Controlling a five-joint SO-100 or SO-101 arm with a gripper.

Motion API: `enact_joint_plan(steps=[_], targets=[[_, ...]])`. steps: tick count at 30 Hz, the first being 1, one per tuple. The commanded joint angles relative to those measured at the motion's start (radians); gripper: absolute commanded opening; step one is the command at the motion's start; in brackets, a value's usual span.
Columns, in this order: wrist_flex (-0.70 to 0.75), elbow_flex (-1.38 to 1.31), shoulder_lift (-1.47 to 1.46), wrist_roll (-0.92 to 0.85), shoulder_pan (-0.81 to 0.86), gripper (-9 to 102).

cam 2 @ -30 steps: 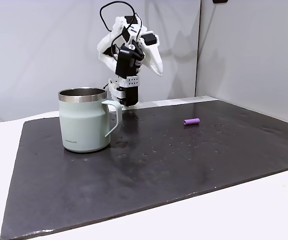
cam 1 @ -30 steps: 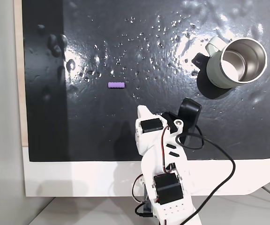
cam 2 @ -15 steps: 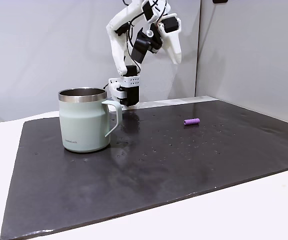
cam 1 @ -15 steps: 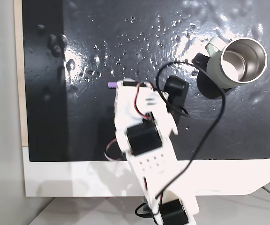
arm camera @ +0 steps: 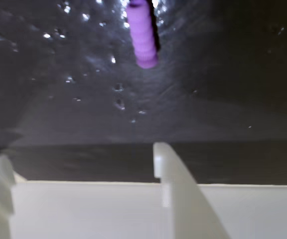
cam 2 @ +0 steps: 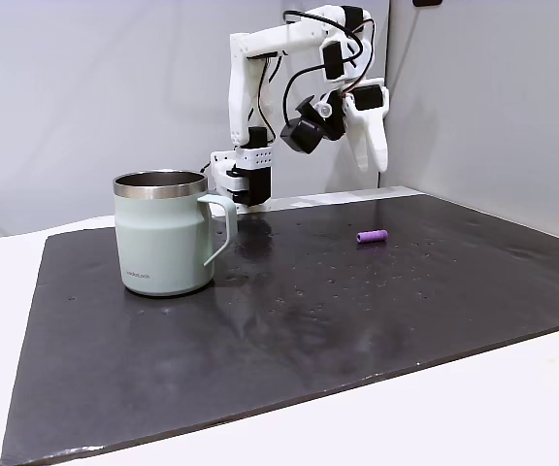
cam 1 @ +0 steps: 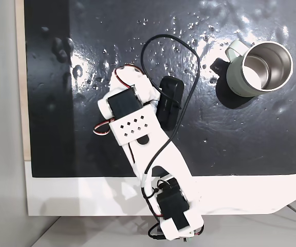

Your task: Grasp a pengrip and put it in the cup.

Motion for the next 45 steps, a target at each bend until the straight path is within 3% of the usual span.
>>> enact_joint_plan(steps=[1, 28, 34, 38, 45], targets=[[-0.043, -0.023, -0.028, 0.043, -0.011, 28], [-0.330, 0.201, -0.253, 0.048, -0.046, 22], [-0.364, 0.196, -0.290, 0.038, -0.038, 16], [-0.374, 0.195, -0.295, 0.028, -0.038, 1], [-0.327, 0.195, -0.265, 0.041, -0.029, 0]])
